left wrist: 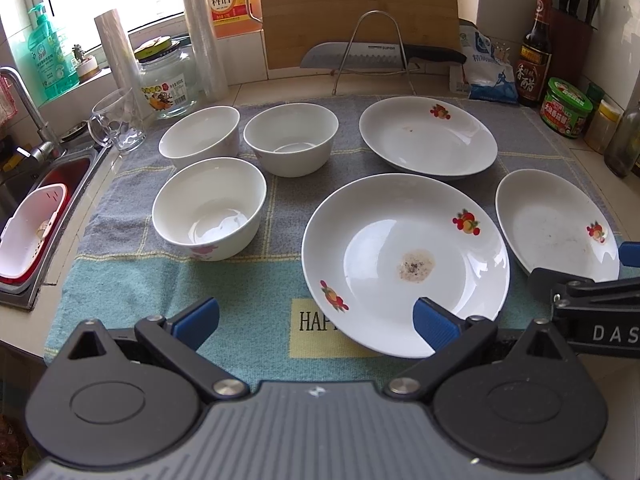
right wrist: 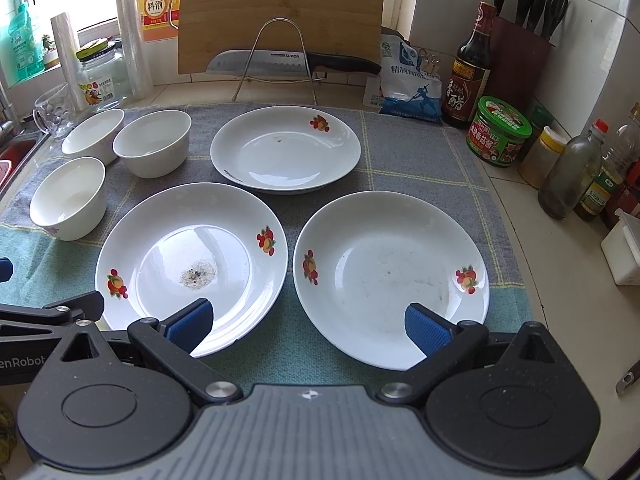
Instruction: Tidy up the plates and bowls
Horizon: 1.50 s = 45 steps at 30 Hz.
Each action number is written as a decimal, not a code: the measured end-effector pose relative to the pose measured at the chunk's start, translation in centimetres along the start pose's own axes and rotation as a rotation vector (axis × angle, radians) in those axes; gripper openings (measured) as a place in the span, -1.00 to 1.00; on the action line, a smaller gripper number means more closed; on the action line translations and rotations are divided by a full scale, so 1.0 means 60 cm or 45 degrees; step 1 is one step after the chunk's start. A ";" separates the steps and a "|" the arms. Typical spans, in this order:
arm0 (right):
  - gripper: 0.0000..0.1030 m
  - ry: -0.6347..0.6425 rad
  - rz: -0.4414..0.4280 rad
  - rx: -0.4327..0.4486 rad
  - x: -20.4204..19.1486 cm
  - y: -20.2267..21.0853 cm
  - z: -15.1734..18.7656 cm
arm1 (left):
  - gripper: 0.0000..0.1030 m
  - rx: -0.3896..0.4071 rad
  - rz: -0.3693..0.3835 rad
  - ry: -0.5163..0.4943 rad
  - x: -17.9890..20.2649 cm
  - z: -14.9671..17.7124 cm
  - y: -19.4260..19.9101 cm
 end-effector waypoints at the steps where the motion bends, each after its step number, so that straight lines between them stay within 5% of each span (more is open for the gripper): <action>1: 1.00 0.001 0.000 0.000 0.000 0.000 -0.001 | 0.99 0.000 0.000 0.000 0.000 0.000 0.000; 45: 1.00 0.010 0.012 0.016 0.003 0.013 0.004 | 0.98 -0.007 0.004 -0.020 0.004 0.002 0.006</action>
Point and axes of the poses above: each gripper's, at about its wrist camera, not at the fingertips, and y roughly against the way its jaws point, x to its right, z to its underside, the point moved 1 cm from there along -y, roughly the way its jaws point, and after that the axes turned 10 degrees about y, right-handed, at the moved point
